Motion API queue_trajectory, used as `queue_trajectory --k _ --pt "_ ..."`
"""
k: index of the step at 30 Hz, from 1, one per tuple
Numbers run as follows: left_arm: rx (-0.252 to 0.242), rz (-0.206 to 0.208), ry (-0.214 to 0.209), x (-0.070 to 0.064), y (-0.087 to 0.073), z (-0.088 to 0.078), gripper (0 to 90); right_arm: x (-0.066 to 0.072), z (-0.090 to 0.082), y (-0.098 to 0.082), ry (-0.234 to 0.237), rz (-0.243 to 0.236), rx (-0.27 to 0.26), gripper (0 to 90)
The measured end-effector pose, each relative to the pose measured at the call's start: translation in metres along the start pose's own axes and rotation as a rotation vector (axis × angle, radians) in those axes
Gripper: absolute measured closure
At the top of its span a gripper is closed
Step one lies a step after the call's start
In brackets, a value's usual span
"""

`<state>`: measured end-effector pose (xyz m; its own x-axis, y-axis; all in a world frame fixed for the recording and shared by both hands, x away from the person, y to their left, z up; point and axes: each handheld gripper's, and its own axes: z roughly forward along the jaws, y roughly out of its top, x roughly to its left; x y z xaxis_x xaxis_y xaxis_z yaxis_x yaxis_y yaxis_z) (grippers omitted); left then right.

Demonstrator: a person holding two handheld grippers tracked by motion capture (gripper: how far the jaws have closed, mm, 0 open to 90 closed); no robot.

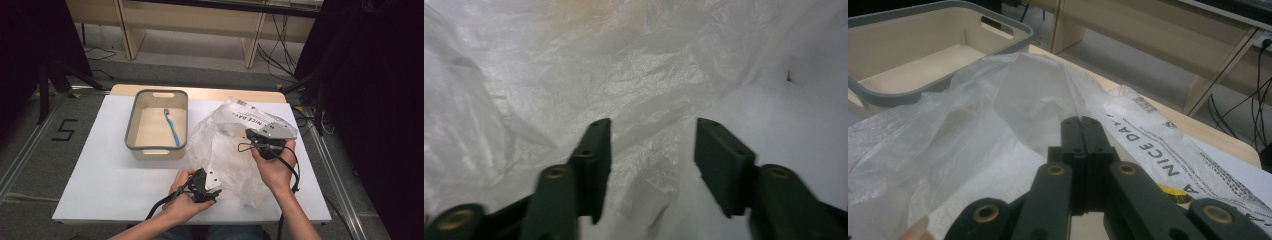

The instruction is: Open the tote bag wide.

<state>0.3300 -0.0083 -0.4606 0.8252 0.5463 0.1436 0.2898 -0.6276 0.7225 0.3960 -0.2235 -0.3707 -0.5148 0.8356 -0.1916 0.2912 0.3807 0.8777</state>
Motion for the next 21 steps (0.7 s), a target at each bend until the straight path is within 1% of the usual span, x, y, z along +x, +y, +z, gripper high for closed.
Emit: queue_trajectory --k 1,3,4,5,8,11,16,21 --pt "0.000 0.000 0.000 0.000 0.000 0.000 36.9 0.000 0.000 0.000 -0.001 0.000 -0.001 90.0" --pt "-0.021 0.015 0.009 -0.001 -0.001 -0.007 32.6 0.000 0.000 0.000 -0.002 0.000 -0.002 90.0" --pt "-0.021 0.018 0.007 -0.001 -0.002 -0.010 31.4 0.000 0.000 0.000 -0.002 0.001 -0.001 90.0" --pt "-0.019 0.015 0.002 0.000 -0.003 -0.015 30.4 0.000 0.000 0.000 -0.002 0.002 -0.001 90.0" --pt "-0.009 0.008 -0.008 0.003 -0.006 -0.020 26.6 0.000 0.000 0.000 -0.002 0.001 0.000 90.0" --pt "-0.011 0.001 0.004 0.008 -0.009 -0.024 23.8 0.000 0.000 0.000 -0.001 0.003 -0.001 90.0" --pt "-0.022 -0.026 0.008 0.016 -0.015 -0.034 21.8 0.000 0.000 -0.001 -0.001 0.007 0.003 90.0" --pt "-0.026 -0.058 0.033 0.025 -0.020 -0.043 20.1 0.000 0.000 -0.001 0.000 0.005 0.004 90.0"
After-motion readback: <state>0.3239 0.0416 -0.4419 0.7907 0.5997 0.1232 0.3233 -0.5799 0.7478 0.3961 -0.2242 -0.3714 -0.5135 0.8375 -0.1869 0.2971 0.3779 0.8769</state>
